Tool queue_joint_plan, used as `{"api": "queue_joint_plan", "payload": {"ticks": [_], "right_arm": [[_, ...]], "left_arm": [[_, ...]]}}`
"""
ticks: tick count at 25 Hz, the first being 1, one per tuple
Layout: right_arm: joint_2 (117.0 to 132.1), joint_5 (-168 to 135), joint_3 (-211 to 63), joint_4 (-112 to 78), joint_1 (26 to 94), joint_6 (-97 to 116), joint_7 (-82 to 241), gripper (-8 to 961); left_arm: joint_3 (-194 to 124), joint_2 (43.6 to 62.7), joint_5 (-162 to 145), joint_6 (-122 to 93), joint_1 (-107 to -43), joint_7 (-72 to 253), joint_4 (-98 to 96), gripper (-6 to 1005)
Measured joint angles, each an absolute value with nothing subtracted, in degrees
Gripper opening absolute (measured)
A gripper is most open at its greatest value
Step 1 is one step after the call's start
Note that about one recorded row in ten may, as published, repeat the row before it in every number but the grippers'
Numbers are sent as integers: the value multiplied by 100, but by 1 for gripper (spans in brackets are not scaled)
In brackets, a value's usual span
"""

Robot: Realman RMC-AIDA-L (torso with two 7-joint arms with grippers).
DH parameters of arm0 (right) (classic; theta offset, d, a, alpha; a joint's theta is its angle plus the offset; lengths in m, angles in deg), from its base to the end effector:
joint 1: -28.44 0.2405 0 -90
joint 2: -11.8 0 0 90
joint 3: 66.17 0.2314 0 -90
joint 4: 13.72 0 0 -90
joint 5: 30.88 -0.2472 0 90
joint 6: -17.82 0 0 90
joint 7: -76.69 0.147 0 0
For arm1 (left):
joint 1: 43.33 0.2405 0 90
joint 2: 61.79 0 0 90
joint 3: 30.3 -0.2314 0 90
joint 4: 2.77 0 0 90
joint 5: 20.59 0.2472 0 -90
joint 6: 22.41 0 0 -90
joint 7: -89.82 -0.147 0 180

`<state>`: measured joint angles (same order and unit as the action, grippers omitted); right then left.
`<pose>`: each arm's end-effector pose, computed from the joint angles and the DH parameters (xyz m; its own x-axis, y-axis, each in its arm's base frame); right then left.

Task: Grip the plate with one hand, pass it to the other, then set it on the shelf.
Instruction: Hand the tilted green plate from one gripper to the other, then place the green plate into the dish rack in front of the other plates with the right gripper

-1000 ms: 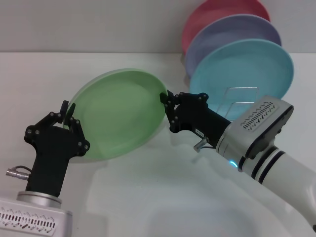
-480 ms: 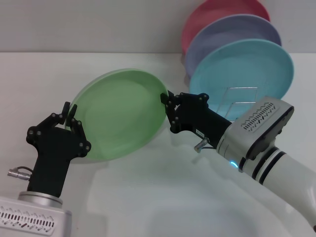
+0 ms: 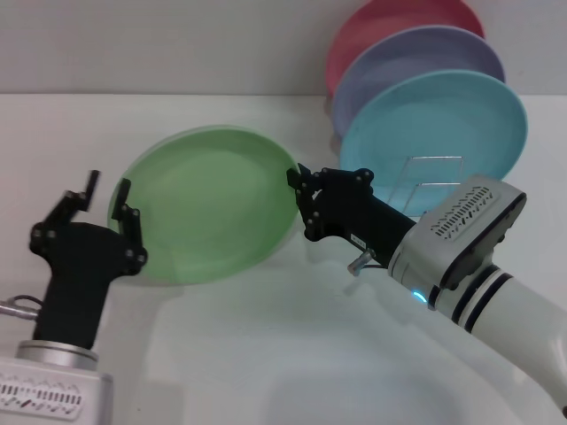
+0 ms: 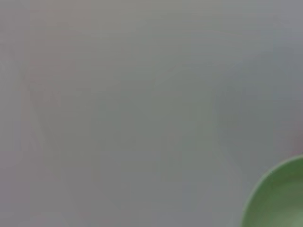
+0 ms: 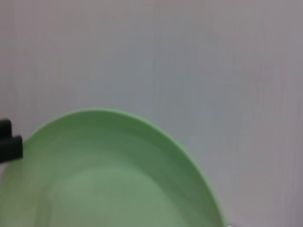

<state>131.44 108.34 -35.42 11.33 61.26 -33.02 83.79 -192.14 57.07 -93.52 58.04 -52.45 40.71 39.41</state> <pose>0.2076 0.3452 -0.1411 0.7779 -0.0314 -0.6275 -0.4854 -0.6642 -0.5685 -0.2417 0.2397 -0.0947 0.9147 -0.2208 0.3386 0.3342 -0.0582 -0.9407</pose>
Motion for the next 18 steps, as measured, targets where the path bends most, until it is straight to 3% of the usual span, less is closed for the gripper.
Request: {"api": "queue_joint_plan", "payload": {"ticks": [13, 18], "right_arm": [[13153, 10834, -3522, 1068, 6102, -3298, 8365, 17], [13157, 10834, -3511, 1071, 6026, -3543, 8337, 17]], "left_arm": [[-19002, 5628, -9373, 7316, -4957, 5626, 3889, 522], [-18609, 5619, -9344, 7569, -4865, 7323, 3453, 520]]}}
